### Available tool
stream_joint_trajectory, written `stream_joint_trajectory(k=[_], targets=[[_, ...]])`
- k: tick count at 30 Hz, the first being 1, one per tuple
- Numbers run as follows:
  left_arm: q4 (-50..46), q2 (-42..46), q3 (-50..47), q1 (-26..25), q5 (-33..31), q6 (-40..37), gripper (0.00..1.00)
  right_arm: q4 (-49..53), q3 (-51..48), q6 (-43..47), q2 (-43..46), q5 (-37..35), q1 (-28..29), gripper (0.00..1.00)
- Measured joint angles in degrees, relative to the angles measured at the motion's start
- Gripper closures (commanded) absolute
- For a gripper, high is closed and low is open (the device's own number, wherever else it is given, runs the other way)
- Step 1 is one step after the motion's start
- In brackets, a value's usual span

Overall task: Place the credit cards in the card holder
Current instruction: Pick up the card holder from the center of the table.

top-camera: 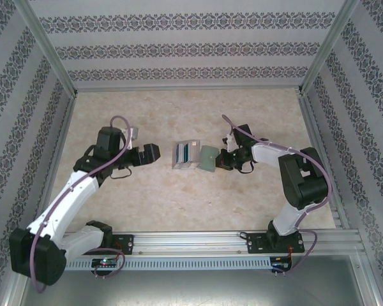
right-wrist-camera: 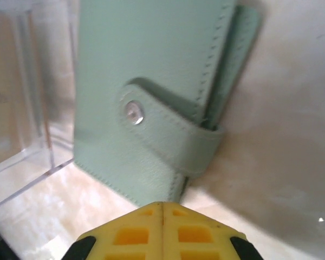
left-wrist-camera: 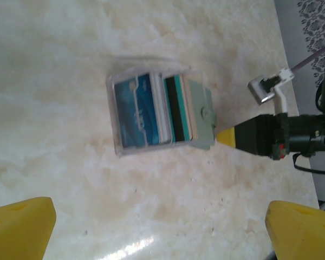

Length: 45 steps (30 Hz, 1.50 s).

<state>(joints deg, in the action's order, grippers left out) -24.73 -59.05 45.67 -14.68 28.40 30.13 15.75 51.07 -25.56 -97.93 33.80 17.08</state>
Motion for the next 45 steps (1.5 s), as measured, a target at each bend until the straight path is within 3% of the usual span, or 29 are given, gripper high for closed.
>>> stream_joint_trajectory(k=[6,9,12,24,29,31,37,45], targets=[[2.69,1.6,-10.47,-1.38,4.11,6.43,0.02,-5.73,-7.17,-4.22,6.93,3.76,0.57,1.0],[2.95,0.83,-11.96,-3.8,4.83,7.26,0.03,-5.44,-10.64,-5.29,12.57,2.86,1.62,0.61],[3.87,-0.26,-12.04,-6.56,5.01,7.45,0.03,-4.39,-11.06,-5.31,14.97,-0.35,1.77,0.54],[5.92,-4.68,-11.69,-15.61,2.64,7.43,0.04,-9.18,-7.17,-11.93,2.8,-4.39,2.54,0.6],[6.56,-6.14,-11.69,-17.79,1.14,7.48,0.05,-12.94,-5.92,-13.92,0.02,-3.43,2.56,0.73],[6.97,-6.71,-11.69,-18.43,0.74,7.48,0.06,-14.23,-5.92,-14.62,-0.35,-3.41,2.58,0.86],[7.78,-7.65,-11.69,-19.69,-0.24,7.48,0.06,-18.32,-6.1,-16.35,-0.66,-2.38,2.54,0.99],[9.53,-10.86,-11.34,-21.14,-0.26,7.5,0.06,-19.28,-7.72,-16.35,2.16,-2.25,2.54,1.0]])
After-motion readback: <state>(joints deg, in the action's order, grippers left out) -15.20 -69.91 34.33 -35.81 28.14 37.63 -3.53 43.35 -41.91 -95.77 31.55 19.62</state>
